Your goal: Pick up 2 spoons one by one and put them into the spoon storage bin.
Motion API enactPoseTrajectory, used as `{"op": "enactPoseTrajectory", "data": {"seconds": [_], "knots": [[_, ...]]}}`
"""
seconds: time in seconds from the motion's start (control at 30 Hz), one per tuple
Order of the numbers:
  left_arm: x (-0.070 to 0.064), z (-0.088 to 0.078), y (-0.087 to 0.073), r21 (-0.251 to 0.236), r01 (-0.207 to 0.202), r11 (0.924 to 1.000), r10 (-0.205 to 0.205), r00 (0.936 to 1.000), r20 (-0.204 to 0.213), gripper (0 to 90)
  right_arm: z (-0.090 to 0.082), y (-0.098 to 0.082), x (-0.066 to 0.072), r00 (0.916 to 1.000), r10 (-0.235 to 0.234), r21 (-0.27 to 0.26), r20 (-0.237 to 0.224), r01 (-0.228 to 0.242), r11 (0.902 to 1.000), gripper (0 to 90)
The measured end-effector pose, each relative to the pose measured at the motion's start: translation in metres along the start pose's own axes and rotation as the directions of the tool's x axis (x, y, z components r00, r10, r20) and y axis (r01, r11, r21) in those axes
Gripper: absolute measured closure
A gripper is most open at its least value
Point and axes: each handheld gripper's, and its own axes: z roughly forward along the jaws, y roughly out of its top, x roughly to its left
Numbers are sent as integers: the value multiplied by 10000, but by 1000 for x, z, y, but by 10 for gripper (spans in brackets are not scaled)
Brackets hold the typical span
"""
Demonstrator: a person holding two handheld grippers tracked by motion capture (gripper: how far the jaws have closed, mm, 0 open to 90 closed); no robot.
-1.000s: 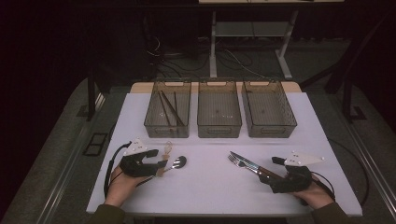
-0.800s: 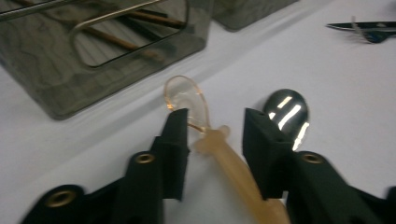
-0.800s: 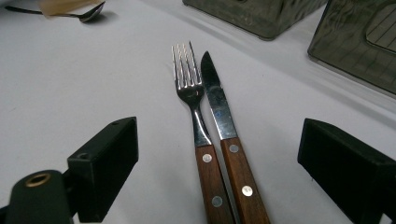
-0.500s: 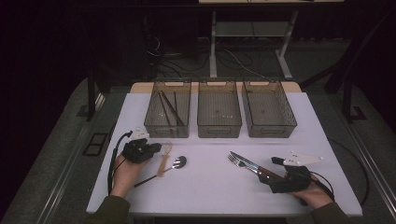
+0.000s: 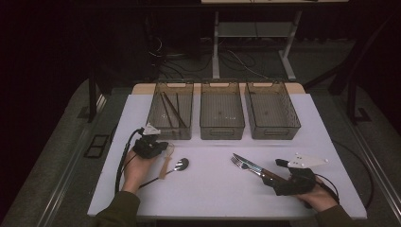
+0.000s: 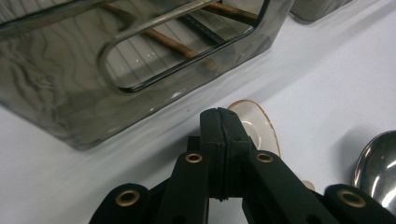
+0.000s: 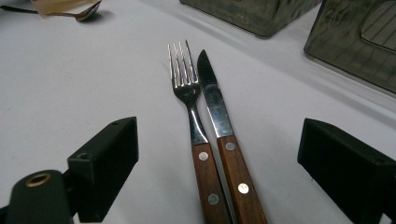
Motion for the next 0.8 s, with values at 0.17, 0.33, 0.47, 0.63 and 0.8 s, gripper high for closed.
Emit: {"op": "enactPoseTrajectory", "data": {"seconds": [0.17, 0.33, 0.47, 0.63, 0.8], "knots": [[-2, 2, 0, 127, -56, 9999, 55, 10000, 69, 899, 0, 0, 0, 10000, -29, 15, 4, 29, 10000, 120], [-6, 5, 3, 239, -300, 9993, 294, 9993, 238, 899, 0, 0, 0, 10000, -28, 5, 1, 28, 10000, 120], [-10, 8, 5, 200, -389, 9990, 382, 9986, 359, 899, 0, 0, 0, 10000, -25, 10, 13, 25, 10000, 120], [-11, 9, 6, 199, -407, 9990, 397, 9982, 452, 900, 0, 0, 0, 10000, -30, 11, 14, 30, 10000, 121], [-14, 10, 9, 82, -396, 9992, 389, 9966, 732, 900, 0, 0, 0, 10000, -35, 27, 22, 35, 10000, 135]]}}
